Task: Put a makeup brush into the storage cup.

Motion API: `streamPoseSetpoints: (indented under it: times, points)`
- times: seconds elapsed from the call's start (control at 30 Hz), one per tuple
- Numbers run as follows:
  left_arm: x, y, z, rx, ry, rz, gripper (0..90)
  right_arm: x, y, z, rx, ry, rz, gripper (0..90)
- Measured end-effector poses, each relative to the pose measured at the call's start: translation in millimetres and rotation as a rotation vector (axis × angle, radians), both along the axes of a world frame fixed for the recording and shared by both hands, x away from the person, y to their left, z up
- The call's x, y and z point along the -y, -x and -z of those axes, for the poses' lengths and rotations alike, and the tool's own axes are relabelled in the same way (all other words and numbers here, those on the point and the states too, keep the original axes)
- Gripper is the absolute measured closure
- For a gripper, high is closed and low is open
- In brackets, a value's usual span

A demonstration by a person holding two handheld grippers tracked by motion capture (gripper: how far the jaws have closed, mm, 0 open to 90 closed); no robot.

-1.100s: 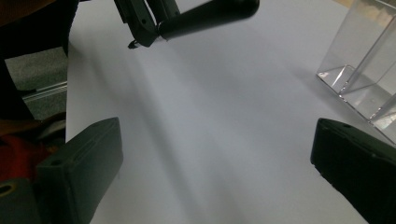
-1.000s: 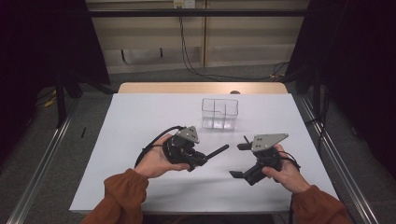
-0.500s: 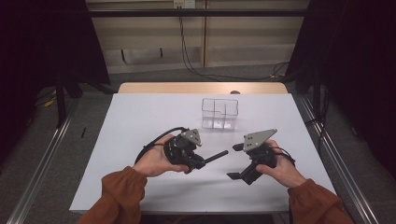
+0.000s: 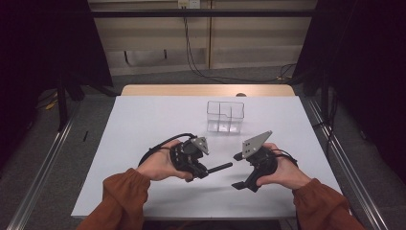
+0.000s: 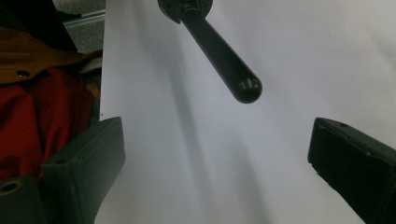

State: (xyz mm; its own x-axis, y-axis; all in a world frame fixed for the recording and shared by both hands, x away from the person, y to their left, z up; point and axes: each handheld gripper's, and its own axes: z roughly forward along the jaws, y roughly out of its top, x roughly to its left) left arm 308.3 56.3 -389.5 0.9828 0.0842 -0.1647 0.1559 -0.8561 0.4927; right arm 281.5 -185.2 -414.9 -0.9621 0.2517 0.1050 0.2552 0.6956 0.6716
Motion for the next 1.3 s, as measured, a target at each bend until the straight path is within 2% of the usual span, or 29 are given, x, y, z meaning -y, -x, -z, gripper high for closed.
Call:
streamPoseSetpoints:
  times: [0.1,0.13,0.27,0.4,0.47,0.63,0.73,0.87,1.0,1.07,1.17,1.3]
  points:
    - [0.9,-0.6,-0.7,0.003,-0.019,0.015,77.1,-4.0,-2.3,-1.7,-0.014,0.023,-0.009,3.9]
    - [1.3,-0.2,-0.9,0.003,-0.018,0.006,77.1,-5.0,-2.9,-2.2,-0.02,0.026,-0.016,4.0]
    - [2.9,-0.1,-2.4,0.0,-0.052,0.023,77.1,-11.7,-6.5,-4.5,-0.04,0.076,-0.053,6.2]
    - [3.6,-0.2,-2.5,-0.003,-0.064,0.023,77.1,-18.5,-10.8,-8.5,-0.052,0.109,-0.081,11.8]
    - [4.0,-0.5,-1.6,-0.003,-0.065,0.022,77.1,-21.6,-13.0,-8.9,-0.048,0.114,-0.092,17.7]
    - [5.7,-1.0,0.4,0.006,-0.07,0.024,77.1,-30.4,-19.1,-4.7,-0.079,0.149,-0.126,26.9]
    - [7.6,-1.0,4.2,0.005,-0.087,0.032,77.1,-33.2,-21.9,-3.1,-0.087,0.167,-0.141,32.0]
    - [9.2,-0.7,8.7,-0.01,-0.091,0.032,77.1,-35.3,-25.2,-3.1,-0.093,0.178,-0.151,35.3]
    - [9.7,-1.0,9.8,-0.015,-0.096,0.044,77.1,-38.0,-27.8,-2.6,-0.117,0.213,-0.168,44.3]
    - [10.3,-0.1,10.9,-0.016,-0.095,0.034,77.1,-39.3,-28.7,-2.7,-0.12,0.218,-0.181,46.9]
    - [10.5,-0.7,11.3,-0.015,-0.099,0.047,77.1,-42.1,-28.5,-2.4,-0.121,0.217,-0.186,51.0]
    - [9.7,-1.4,13.0,-0.022,-0.086,0.05,77.1,-44.0,-28.5,-2.0,-0.099,0.206,-0.202,62.3]
